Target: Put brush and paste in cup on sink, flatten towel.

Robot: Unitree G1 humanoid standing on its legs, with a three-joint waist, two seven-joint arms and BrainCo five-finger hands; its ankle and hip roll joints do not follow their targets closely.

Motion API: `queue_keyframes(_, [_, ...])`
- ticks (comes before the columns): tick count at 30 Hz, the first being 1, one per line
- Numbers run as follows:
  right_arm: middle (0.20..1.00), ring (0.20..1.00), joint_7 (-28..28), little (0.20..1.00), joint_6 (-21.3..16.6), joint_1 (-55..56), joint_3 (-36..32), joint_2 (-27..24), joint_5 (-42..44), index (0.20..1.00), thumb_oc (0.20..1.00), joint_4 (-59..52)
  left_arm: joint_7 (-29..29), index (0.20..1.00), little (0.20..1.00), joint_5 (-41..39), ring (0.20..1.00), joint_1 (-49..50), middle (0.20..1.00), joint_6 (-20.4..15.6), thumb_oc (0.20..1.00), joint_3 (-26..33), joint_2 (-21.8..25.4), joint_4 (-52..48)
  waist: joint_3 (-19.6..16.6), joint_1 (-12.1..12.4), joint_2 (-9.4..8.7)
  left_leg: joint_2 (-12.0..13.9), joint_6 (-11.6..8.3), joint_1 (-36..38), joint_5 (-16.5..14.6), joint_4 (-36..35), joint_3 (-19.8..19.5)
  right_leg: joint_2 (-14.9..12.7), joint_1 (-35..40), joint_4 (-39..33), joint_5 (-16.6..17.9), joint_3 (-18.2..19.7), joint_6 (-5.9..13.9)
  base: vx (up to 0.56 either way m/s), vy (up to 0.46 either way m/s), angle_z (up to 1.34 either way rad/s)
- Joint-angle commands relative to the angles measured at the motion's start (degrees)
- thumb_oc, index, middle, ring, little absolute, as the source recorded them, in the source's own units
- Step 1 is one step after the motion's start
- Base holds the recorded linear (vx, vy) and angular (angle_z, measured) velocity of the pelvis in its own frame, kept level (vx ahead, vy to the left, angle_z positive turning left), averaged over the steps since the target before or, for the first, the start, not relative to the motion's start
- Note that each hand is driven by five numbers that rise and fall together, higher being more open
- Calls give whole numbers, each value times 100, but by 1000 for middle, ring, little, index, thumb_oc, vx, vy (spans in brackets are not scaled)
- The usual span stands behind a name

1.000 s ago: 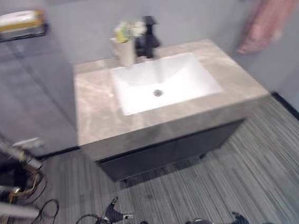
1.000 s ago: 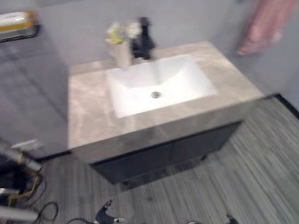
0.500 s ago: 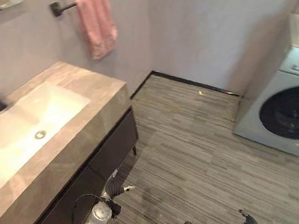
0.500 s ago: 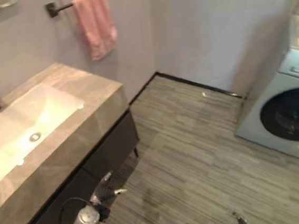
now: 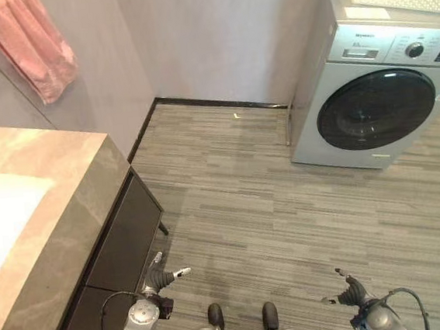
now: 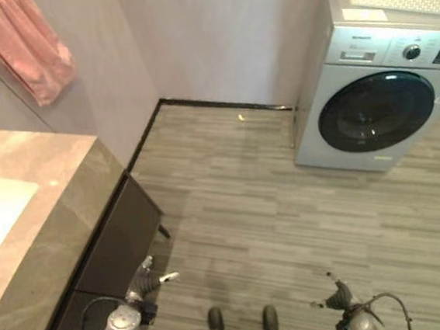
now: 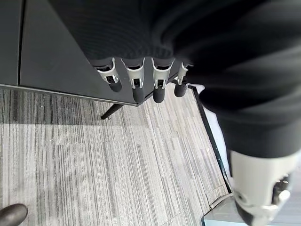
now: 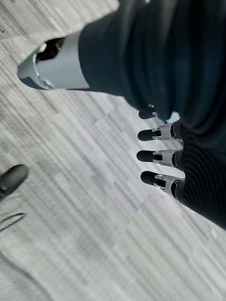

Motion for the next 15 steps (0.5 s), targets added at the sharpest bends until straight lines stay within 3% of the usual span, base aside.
queue_keyframes(1, [1000,1000,6,1000,-295,-176,-327,105,787,1000,1000,-243,155,1000,1000,-62,1000,-47,1000,-200,1000,148,264,-448,63,97,-137,-192,59,-88,-515,689,-42,-157,-246,1654,-15,-248,720,178,156,-34])
queue_keyframes(2, [1000,1000,82,1000,-365,-151,-447,208,1115,1000,1000,-273,188,1000,1000,-9,1000,-6,1000,-203,1000,190,310,-535,94,40,-128,-195,94,40,-527,590,-38,-145,-475,1960,260,-231,867,132,93,-44])
queue_keyframes(3, [1000,1000,82,1000,-365,-150,-448,208,1115,1000,1000,-273,188,1000,1000,-9,1000,-5,1000,-203,1000,190,310,-535,89,43,-127,-193,93,36,-526,590,-36,-143,-479,1958,263,-230,867,368,146,-37])
queue_keyframes(4, [1000,1000,157,1000,-531,23,-805,387,1893,1000,1000,-652,126,1000,1000,-219,1000,324,1000,-294,1000,393,469,-1022,94,-69,-75,-163,48,406,-477,271,57,-324,-1025,1835,523,-725,840,448,103,-32])
queue_keyframes(6, [1000,1000,239,1000,-551,155,-890,374,2030,1000,1000,-863,41,1000,1000,-302,1000,416,1000,-299,1000,420,497,-1129,77,-138,-57,-168,2,557,-477,184,-35,-330,-1084,1404,496,-828,761,384,41,-16])
queue_keyframes(8, [1000,1000,328,1000,-609,279,-963,364,2256,1000,1000,-1003,-118,1000,1000,-384,1000,455,1000,-327,1000,395,508,-1063,15,-229,-75,-190,-136,883,-581,106,-130,-492,-1295,467,623,-968,698,411,-49,5])
queue_keyframes(11, [1000,1000,370,1000,-566,296,-839,333,2081,1000,1000,-1325,-179,1000,1000,-321,1000,316,1000,-307,1000,351,434,-814,-28,-409,-30,-5,-354,1407,-802,188,-408,-699,-1721,-433,1115,-891,846,572,-90,34])
queue_keyframes(12, [1000,1000,370,1000,-562,299,-841,331,2081,1000,1000,-1329,-179,1000,1000,-320,1000,315,1000,-308,1000,350,431,-812,-23,-410,-12,12,-357,1416,-812,191,-410,-685,-1703,-443,1116,-903,847,759,-175,38])
queue_keyframes(13, [1000,1000,445,1000,-541,391,-828,318,2067,1000,1000,-1566,-195,1000,1000,-310,1000,263,1000,-288,1000,302,419,-776,-76,-581,-40,98,-452,1733,-858,274,-615,-681,-1819,-289,1284,-630,905,744,-259,27])
queue_keyframes(14, [1000,1000,503,1000,-521,559,-835,302,2136,1000,1000,-1632,-206,1000,1000,-255,1000,254,1000,-228,1000,277,361,-779,-201,-664,-50,262,-542,1833,-833,511,-743,-526,-1614,-189,1253,-587,807,1059,-501,12])
queue_keyframes(15, [1000,1000,511,1000,-514,642,-812,309,2187,1000,1000,-1672,-135,1000,1000,-253,1000,222,1000,-199,1000,238,283,-756,-247,-691,-2,509,-718,1459,-17,1587,-851,-196,-1323,-39,1100,-488,565,635,-393,91])
